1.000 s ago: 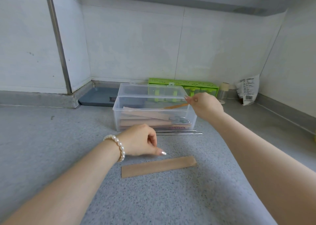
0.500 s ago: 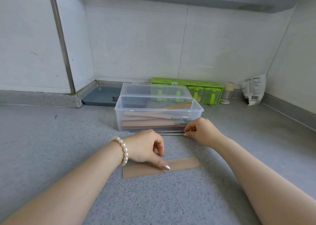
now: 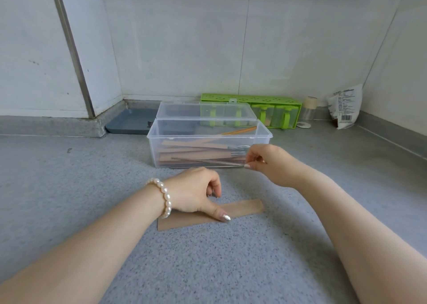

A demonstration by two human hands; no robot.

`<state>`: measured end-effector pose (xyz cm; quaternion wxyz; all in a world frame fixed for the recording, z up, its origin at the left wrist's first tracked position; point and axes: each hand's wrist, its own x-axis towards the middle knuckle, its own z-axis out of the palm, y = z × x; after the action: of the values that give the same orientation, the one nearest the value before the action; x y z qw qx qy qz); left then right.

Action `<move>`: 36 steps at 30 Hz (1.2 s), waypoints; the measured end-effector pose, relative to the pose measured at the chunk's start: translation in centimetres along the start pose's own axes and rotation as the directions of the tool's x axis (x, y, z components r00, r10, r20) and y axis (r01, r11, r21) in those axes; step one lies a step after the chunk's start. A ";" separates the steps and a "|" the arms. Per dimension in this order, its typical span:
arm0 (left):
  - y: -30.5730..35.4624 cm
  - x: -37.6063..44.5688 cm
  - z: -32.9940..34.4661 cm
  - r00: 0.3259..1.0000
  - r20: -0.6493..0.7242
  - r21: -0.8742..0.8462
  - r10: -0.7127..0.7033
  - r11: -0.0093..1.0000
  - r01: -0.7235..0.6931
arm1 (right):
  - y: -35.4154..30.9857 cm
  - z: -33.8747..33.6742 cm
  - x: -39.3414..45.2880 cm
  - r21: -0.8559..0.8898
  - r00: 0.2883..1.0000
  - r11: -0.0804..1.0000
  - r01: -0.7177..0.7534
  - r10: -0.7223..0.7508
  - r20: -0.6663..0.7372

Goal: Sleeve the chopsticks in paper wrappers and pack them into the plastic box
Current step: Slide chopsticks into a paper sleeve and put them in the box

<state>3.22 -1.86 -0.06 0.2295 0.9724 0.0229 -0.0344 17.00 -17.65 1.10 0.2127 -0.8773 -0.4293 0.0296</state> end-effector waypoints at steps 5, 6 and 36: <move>0.3 0.1 0.1 0.999 0.048 -0.003 0.026 1.000 -0.026 | -1.0 -0.7 -1.0 0.190 0.998 0.981 0.026 -0.035 0.045; 0.3 0.1 0.1 0.999 0.048 -0.016 0.025 1.000 -0.024 | -1.2 -0.8 -1.2 0.223 0.997 0.975 0.025 -0.042 0.071; 1.5 -0.9 -0.7 0.968 -0.241 -0.370 -0.077 0.929 -0.018 | -2.3 0.7 -1.3 0.744 0.982 0.652 -0.147 0.004 0.190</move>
<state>2.47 -2.88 1.28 0.4027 0.9080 0.0728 0.0903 14.30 -17.15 1.26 0.5184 -0.7209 -0.3578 0.2891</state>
